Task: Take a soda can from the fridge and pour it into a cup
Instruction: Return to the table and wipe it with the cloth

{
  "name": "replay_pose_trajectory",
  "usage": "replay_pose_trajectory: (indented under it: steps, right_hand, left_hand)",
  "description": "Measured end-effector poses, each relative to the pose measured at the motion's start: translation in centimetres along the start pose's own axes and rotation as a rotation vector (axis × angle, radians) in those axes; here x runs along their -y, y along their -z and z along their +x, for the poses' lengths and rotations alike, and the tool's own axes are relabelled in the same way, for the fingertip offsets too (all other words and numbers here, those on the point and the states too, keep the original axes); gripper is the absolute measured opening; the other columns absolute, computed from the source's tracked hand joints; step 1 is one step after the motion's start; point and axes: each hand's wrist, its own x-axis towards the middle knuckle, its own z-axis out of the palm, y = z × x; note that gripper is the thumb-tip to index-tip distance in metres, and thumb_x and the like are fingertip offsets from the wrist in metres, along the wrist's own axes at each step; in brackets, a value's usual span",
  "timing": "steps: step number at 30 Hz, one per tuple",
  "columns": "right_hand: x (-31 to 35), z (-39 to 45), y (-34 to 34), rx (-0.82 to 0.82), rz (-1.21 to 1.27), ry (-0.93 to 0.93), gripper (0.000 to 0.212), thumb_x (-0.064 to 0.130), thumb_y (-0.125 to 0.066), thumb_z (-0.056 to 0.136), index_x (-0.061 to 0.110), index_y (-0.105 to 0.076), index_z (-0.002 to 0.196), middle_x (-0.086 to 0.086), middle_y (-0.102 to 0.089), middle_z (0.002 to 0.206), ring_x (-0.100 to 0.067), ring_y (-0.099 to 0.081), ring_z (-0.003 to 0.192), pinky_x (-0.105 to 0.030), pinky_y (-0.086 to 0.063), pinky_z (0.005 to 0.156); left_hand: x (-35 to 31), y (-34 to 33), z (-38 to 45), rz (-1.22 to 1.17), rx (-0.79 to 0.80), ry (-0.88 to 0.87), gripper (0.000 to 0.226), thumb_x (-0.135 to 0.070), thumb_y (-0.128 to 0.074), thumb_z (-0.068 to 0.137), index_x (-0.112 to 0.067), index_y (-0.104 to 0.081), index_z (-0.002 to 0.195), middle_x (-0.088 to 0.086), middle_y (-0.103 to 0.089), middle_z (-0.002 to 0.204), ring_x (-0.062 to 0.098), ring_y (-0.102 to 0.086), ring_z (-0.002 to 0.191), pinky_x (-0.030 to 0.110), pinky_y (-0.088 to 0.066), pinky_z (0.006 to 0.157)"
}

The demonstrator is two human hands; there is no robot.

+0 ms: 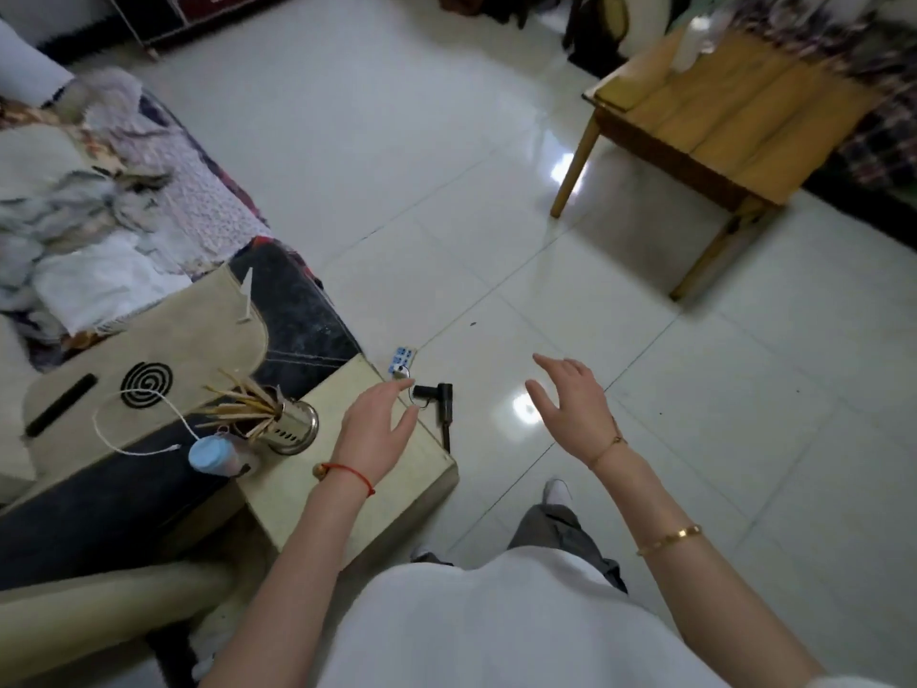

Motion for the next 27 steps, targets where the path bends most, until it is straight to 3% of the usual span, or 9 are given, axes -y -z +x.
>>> replay_pose_trajectory:
  steps: [8, 17, 27]
  right_hand:
    - [-12.5, -0.8, 10.4, -0.157, 0.082, -0.19, 0.048, 0.041, -0.044, 0.099, 0.02, -0.044, 0.142, 0.0, -0.051, 0.141, -0.02, -0.036, 0.137, -0.043, -0.029, 0.114]
    - [-27.3, -0.4, 25.0, -0.353, 0.03, -0.284, 0.048, 0.04, -0.044, 0.099, 0.017, -0.046, 0.141, -0.002, -0.052, 0.14, -0.022, -0.039, 0.135, -0.042, -0.03, 0.114]
    - [-37.7, 0.8, 30.0, -0.433, 0.124, -0.45, 0.046, 0.038, -0.045, 0.099, 0.016, -0.047, 0.14, -0.003, -0.052, 0.14, -0.022, -0.036, 0.137, -0.041, -0.028, 0.116]
  left_hand:
    - [-13.9, -5.5, 8.0, -0.034, 0.052, -0.187, 0.037, -0.022, -0.056, 0.097, -0.011, -0.057, 0.132, 0.005, -0.059, 0.133, 0.02, -0.053, 0.125, 0.03, -0.037, 0.108]
    - [-32.2, -15.2, 15.3, -0.071, 0.09, -0.35, 0.036, -0.02, -0.058, 0.096, -0.012, -0.058, 0.131, 0.002, -0.06, 0.132, 0.019, -0.054, 0.125, 0.026, -0.036, 0.106]
    - [-46.3, -23.8, 23.9, -0.016, 0.226, -0.524, 0.039, -0.025, -0.056, 0.097, -0.015, -0.054, 0.134, 0.001, -0.058, 0.135, 0.017, -0.051, 0.128, 0.03, -0.038, 0.108]
